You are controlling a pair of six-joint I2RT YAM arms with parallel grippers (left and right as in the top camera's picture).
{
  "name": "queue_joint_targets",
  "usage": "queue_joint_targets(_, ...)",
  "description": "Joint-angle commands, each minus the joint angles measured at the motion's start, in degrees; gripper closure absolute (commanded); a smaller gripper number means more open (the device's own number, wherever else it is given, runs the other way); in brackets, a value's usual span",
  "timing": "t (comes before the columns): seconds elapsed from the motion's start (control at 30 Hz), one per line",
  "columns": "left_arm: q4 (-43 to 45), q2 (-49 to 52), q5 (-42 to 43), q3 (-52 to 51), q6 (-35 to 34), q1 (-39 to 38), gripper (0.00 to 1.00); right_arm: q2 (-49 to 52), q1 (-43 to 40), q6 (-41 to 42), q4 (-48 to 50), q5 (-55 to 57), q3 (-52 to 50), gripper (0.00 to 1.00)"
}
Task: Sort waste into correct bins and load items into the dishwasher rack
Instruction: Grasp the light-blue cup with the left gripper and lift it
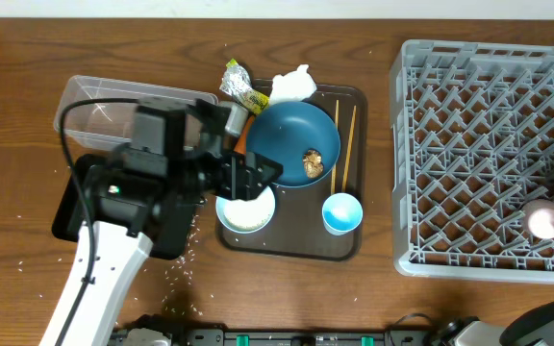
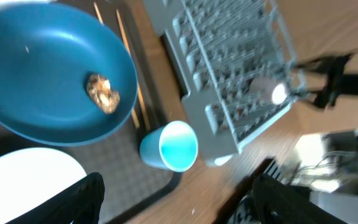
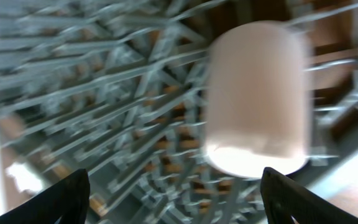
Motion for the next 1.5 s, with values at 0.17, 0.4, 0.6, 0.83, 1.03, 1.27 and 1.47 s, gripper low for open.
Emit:
queue_joint_targets(0.17,-3.3,1.9,-32.2,0.5,2.2,-16.8,0.23,-14.3,4.3,-4.1,-0.2,-12.8,1.5,0.18)
queue_joint_targets(0.4,-0.7,12.2,-33.3,0.2,2.2,-23.3,0.23,-23.5,9.7,-4.0,-0.1,-9.2,1.5,0.14)
queue_joint_targets(0.6,6.1,21.3,-33.0,0.2,2.1,-27.0,0.23,-24.7,10.8,-3.8,-1.6,-5.1,1.4,0.12)
queue_joint_targets(0.83,8.8,27.3,-33.0,0.2,1.5,-29.5,0.27,-23.3,10.8,-3.9,-2.8,-5.1,1.4,0.12)
queue_joint_targets(1.03,9.8,31.1,-32.6,0.2,1.0,-30.4,0.41,-22.5,10.8,-3.9,-3.0,-5.1,1.4,0.12)
queue_joint_targets(1.27,11.3,31.3,-33.1,0.3,1.1,-30.3,0.94,-22.4,10.8,-5.6,-3.9,-4.9,1.4,0.12)
queue_joint_targets(1.47,4.8,25.4,-32.3,3.8,1.1,-26.2,0.94,-22.4,10.8,-9.9,-3.9,-6.9,1.4,0.12)
